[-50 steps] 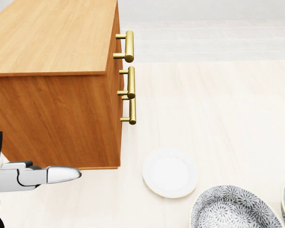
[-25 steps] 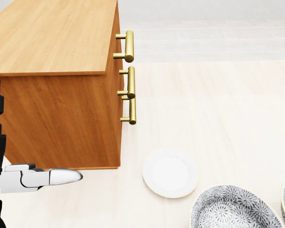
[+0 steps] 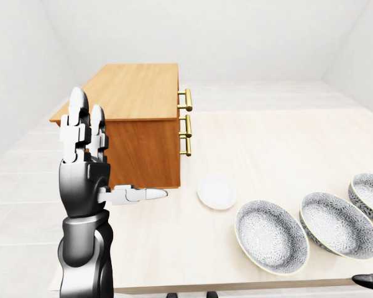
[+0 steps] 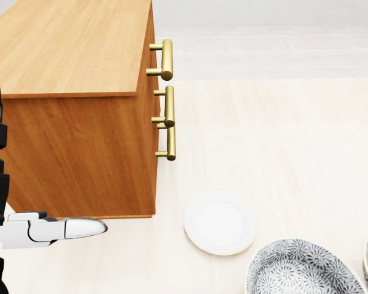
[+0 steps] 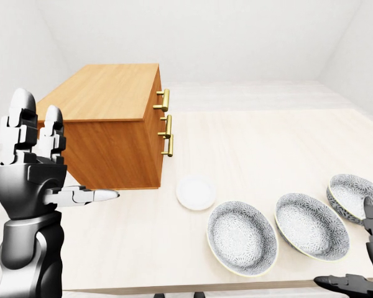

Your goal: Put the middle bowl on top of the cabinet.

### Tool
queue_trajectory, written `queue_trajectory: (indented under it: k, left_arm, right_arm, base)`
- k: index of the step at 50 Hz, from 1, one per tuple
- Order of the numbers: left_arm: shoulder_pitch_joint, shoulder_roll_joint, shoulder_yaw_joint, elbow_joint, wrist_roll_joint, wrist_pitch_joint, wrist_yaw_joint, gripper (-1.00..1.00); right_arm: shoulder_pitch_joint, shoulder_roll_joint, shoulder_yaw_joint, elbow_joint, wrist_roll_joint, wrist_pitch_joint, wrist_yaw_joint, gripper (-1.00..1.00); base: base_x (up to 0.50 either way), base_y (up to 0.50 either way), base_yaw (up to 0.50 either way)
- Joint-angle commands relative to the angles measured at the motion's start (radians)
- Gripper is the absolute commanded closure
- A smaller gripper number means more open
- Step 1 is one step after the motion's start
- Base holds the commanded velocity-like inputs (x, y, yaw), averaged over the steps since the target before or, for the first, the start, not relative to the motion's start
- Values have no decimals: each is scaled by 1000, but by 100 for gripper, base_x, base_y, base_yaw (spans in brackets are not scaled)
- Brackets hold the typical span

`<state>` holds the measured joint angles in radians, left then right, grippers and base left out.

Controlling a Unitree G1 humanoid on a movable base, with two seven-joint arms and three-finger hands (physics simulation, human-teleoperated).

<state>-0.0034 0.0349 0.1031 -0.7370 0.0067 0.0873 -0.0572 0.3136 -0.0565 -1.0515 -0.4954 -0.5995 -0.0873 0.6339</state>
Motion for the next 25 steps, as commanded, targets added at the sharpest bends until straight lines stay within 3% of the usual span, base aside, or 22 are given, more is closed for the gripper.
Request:
queue_trajectory:
  k: [1,10,13,17,25]
  left_arm:
    - [1,0,-1,6,1,0,-1,-100]
    - [6,-1,-2,11,1,0,-2,-100]
    - [7,-2,-1,15,0,0,-3,-100]
    - [11,-4,-4,21,1,0,-3,-100]
    - [11,-4,-8,14,3,0,-1,-100]
  right_arm:
    - [-16,-42,-43,-6,-124,0,-115,-100]
    - [-27,-61,-60,-59,-165,0,-155,-100]
    - [-26,-64,-38,-63,-145,0,-114,-100]
    - [-42,-93,-46,-79,-189,0,-160,-100]
    - [-34,-66,-24,-78,-204,0,-165,-100]
  base:
    - [0,0,0]
    - [0,0,0]
    - [0,0,0]
    - [0,0,0]
    - [0,0,0]
